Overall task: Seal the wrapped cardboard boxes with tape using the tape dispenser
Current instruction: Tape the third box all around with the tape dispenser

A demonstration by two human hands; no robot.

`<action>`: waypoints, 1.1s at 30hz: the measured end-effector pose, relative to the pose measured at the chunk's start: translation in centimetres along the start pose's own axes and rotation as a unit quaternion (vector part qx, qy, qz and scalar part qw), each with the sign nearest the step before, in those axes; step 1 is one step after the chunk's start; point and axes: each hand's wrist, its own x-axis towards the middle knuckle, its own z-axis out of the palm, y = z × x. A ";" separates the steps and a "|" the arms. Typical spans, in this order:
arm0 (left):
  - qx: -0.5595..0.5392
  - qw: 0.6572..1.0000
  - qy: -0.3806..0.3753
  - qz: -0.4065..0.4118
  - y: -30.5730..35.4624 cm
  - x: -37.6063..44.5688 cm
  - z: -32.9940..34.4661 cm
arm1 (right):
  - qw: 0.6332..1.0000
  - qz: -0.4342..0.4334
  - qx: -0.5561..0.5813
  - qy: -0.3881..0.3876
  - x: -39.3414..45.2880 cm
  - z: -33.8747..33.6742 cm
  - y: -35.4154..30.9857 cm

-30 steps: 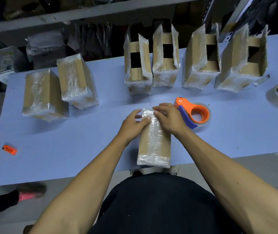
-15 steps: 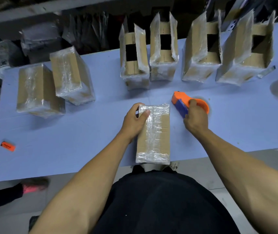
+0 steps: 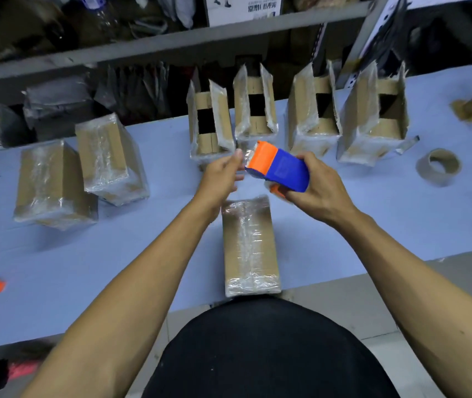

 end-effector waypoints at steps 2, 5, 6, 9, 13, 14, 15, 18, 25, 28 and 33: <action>-0.088 0.993 -0.075 -0.032 1.8 0.3 0.0 | 0.999 -0.035 0.031 -0.002 0.1 -0.8 -0.7; -0.156 0.983 -0.085 -0.034 2.1 0.2 -0.7 | 0.997 -0.067 0.044 -0.007 0.5 -1.8 -1.2; -0.172 0.981 -0.081 -0.036 2.0 0.1 -0.9 | 0.996 -0.074 0.044 -0.012 0.6 -1.9 -1.2; -0.064 0.997 -0.011 0.030 1.2 0.3 -1.1 | 0.995 -0.100 -0.002 -0.023 0.8 -1.9 -1.3; 0.039 0.995 0.072 0.061 -0.4 0.2 -1.3 | 0.982 -0.153 -0.092 -0.066 1.3 -1.8 -1.2; 0.013 0.996 0.085 0.036 -1.0 0.2 -1.7 | 0.979 -0.162 -0.094 -0.080 1.4 -2.0 -0.9; -0.019 0.995 0.102 0.006 -1.6 0.1 -2.3 | 0.978 -0.164 -0.091 -0.090 1.4 -2.2 -0.2; -0.036 0.988 0.143 -0.043 -4.8 -0.2 -4.8 | 0.979 -0.142 -0.099 -0.105 1.1 -2.7 2.4; -0.013 0.984 0.151 -0.094 -9.6 0.3 -3.9 | 0.979 -0.100 -0.106 -0.144 0.5 -1.0 5.1; -0.043 0.981 0.143 -0.122 -10.6 0.8 -2.2 | 0.981 -0.066 -0.100 -0.154 0.1 -0.8 5.7; -0.211 0.935 0.084 -0.271 -11.0 0.1 -0.3 | 0.979 -0.045 -0.120 -0.160 -0.1 -0.7 5.9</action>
